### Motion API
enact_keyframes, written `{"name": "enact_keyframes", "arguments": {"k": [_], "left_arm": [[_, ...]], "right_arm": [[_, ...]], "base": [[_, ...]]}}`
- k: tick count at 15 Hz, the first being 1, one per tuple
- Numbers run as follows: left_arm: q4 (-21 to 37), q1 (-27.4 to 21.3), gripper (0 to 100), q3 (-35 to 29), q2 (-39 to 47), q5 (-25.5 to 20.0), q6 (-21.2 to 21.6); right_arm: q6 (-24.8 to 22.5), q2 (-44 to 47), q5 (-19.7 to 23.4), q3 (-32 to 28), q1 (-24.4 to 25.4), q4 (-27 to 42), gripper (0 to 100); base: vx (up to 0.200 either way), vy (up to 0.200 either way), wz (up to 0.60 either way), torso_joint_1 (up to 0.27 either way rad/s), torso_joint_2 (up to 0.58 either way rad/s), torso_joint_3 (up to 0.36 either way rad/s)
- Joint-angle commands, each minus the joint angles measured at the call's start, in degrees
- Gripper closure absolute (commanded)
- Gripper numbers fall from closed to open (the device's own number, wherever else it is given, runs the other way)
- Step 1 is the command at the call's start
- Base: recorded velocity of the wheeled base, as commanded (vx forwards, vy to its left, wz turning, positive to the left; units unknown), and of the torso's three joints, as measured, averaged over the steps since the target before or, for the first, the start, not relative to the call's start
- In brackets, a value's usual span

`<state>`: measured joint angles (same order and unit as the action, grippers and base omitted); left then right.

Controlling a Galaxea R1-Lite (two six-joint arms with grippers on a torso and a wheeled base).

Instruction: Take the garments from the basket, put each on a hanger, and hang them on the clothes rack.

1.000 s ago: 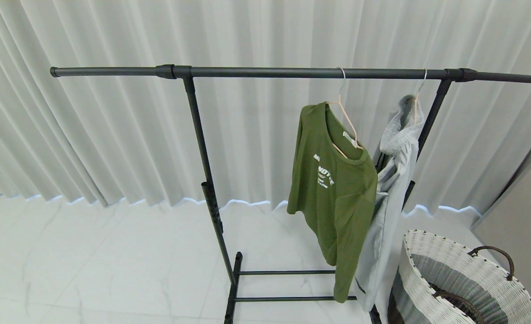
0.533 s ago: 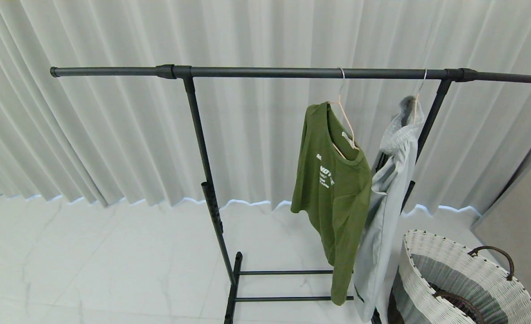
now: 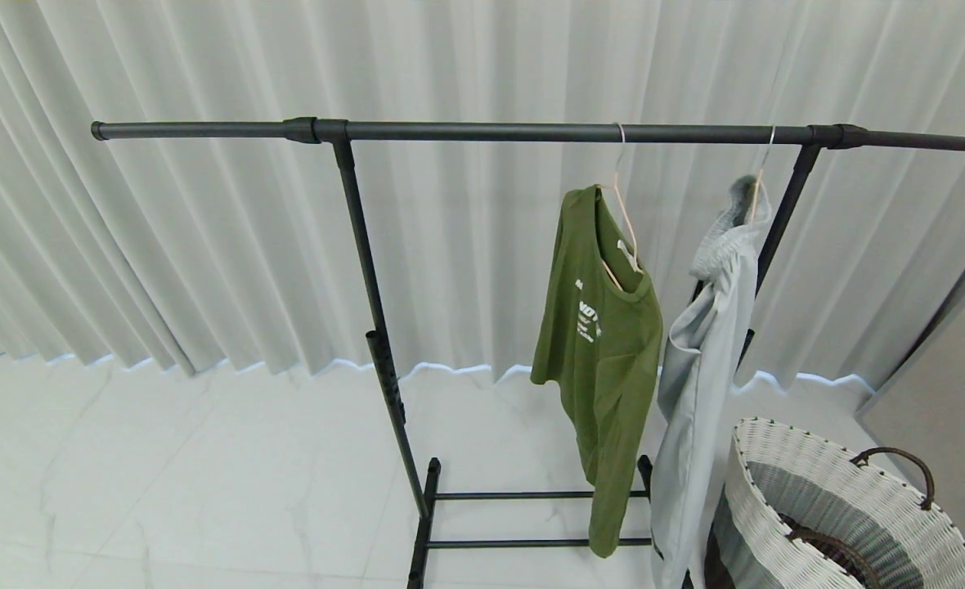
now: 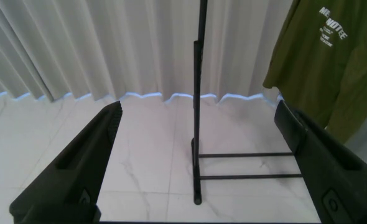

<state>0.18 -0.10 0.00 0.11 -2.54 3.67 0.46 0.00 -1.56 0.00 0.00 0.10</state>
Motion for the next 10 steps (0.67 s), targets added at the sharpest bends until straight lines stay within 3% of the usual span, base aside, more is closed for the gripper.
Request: {"name": "enact_keyframes", "arguments": {"k": [1, 10], "left_arm": [[-0.01, 0.01, 0, 0.0, -0.02, 0.07, 0.02], [-0.01, 0.01, 0, 0.0, -0.02, -0.01, 0.02]], "right_arm": [[-0.02, 0.09, -0.02, 0.0, 0.0, -0.01, 0], [-0.29, 0.09, -0.02, 0.0, 0.0, -0.01, 0]], "base": [[0.0, 0.0, 0.0, 0.0, 0.0, 0.0], [0.0, 0.0, 0.0, 0.0, 0.0, 0.0]]}}
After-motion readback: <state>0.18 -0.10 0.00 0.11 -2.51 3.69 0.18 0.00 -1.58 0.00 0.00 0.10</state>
